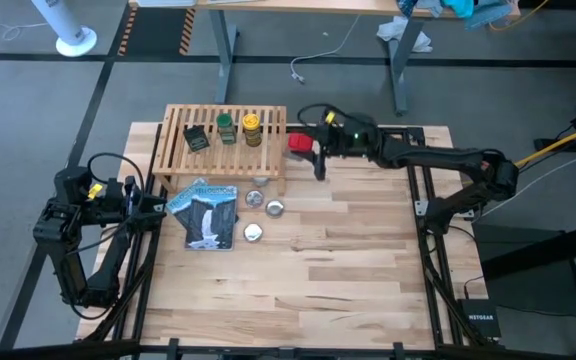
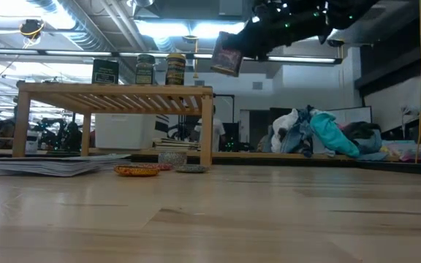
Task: Shelf spices
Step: Put the red seasoning can on the shelf
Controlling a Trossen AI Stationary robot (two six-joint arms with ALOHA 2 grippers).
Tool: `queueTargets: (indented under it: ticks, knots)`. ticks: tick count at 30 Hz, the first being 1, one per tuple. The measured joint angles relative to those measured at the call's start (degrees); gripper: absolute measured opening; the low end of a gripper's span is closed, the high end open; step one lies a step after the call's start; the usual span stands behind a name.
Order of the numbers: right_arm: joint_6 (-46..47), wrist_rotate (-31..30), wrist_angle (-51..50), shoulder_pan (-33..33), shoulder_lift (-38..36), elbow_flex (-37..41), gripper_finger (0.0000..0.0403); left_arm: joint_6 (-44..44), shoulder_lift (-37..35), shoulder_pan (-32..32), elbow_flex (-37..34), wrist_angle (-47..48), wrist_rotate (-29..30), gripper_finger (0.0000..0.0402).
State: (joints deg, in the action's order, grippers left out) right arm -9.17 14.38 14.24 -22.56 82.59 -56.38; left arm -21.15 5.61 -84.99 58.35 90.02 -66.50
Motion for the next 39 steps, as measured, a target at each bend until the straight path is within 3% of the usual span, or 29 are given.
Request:
queueTargets:
  ticks: [6,15,27,34,39]
  knots:
    - [-0.2,5.2,-0.8,-3.9,1.8,-3.9,0.0202,0.0,0.0,0.0,0.0,0.0,0.0,0.0194]
    - [-0.3,11.2,-1.0,-3.7,10.6,-9.5,0.0202,0.1,0.0,0.0,0.0,0.0,0.0,0.0194]
    - [-0.9,12.1,-2.7,-3.7,17.1,-15.4,0.0202,0.0,0.0,0.3,0.0,0.0,0.0,0.0194]
    - [-1.9,8.9,-5.3,-3.7,17.1,-15.5,0.0203,-0.3,0.0,0.4,0.0,0.0,0.0,0.0194]
    - [-1.8,7.4,-5.2,-3.7,17.1,-15.5,0.0275,-0.3,0.0,0.4,0.0,0.0,0.0,0.0194]
